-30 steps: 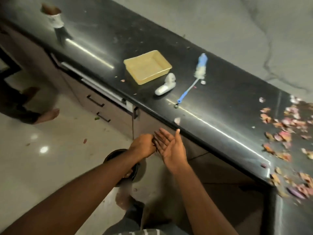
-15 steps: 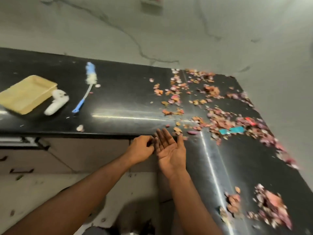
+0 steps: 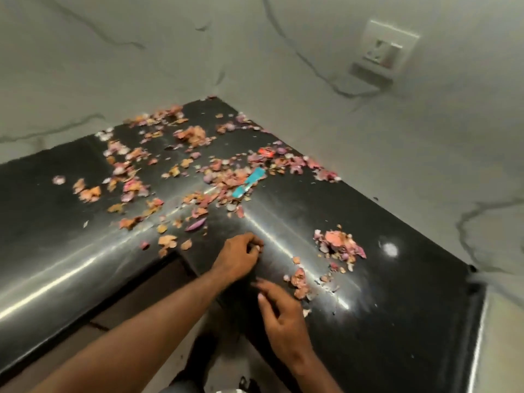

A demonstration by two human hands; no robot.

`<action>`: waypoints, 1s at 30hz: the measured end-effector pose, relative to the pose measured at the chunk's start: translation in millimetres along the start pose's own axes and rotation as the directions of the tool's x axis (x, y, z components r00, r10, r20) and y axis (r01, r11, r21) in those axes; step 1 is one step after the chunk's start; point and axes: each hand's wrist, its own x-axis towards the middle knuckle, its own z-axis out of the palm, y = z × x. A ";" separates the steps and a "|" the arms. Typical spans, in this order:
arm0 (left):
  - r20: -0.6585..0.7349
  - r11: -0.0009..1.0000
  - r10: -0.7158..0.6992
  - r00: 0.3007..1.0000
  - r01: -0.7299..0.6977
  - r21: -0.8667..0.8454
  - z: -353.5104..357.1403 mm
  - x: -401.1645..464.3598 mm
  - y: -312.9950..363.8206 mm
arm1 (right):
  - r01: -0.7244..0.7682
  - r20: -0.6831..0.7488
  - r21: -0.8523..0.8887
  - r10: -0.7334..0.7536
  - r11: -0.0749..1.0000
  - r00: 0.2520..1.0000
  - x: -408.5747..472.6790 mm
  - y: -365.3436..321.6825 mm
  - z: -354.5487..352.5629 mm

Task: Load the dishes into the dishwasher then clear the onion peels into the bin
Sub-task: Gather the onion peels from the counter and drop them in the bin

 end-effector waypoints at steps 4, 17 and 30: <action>0.166 0.987 0.156 0.974 -0.158 0.002 30.7 41.6 13.2 | 0.275 0.246 -0.592 -0.155 0.758 0.957 -31.7 42.4 1.8; 0.362 0.955 0.293 0.885 -0.258 -0.144 70.8 103.4 31.6 | -0.334 -0.174 -0.596 0.289 0.730 0.942 38.9 35.9 -42.3; 0.213 0.924 0.366 0.906 -0.381 0.036 101.3 124.2 39.3 | -0.539 -0.555 -0.089 0.408 0.838 0.725 19.0 22.4 -109.2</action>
